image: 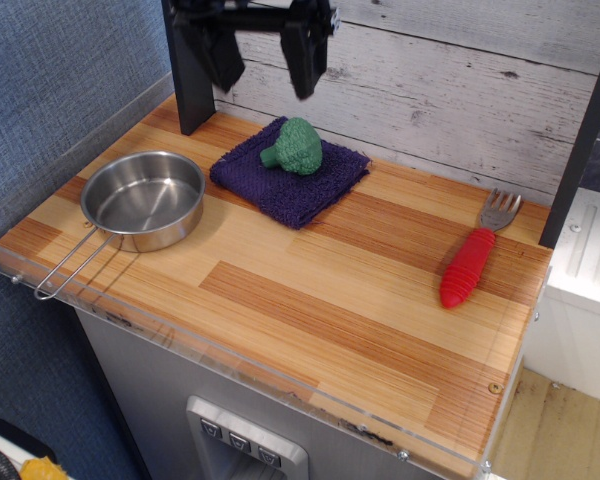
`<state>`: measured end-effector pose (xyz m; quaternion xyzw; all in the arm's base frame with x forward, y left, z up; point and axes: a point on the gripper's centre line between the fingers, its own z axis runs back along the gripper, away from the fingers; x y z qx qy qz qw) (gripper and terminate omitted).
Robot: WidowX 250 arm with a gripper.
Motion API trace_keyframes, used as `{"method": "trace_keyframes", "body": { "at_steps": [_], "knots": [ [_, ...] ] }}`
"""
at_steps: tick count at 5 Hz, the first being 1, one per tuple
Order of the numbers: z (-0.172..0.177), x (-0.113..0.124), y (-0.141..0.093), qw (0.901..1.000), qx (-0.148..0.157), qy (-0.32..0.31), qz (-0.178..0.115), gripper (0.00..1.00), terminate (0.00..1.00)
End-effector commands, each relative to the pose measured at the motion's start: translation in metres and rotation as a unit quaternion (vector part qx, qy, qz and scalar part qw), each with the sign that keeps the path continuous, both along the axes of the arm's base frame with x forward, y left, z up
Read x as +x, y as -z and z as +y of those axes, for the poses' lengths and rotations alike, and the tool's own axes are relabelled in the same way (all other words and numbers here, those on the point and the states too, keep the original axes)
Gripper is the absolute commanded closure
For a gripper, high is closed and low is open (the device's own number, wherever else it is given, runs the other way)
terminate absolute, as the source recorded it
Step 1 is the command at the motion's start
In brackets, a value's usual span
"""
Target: Pick up the green bell pepper and place it on the purple cloth
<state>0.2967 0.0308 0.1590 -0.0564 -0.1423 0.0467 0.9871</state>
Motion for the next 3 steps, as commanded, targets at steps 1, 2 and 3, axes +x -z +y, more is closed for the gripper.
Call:
{"method": "trace_keyframes", "body": {
  "at_steps": [1, 2, 3],
  "knots": [
    [-0.0044, -0.0122, 0.0008, 0.9989, 0.035, 0.011, 0.031, 0.0, 0.0],
    [-0.0064, -0.0171, 0.0066, 0.994, 0.084, -0.023, 0.066, 0.0, 0.0],
    [-0.0064, -0.0171, 0.0066, 0.994, 0.084, -0.023, 0.066, 0.0, 1.0]
  ]
}}
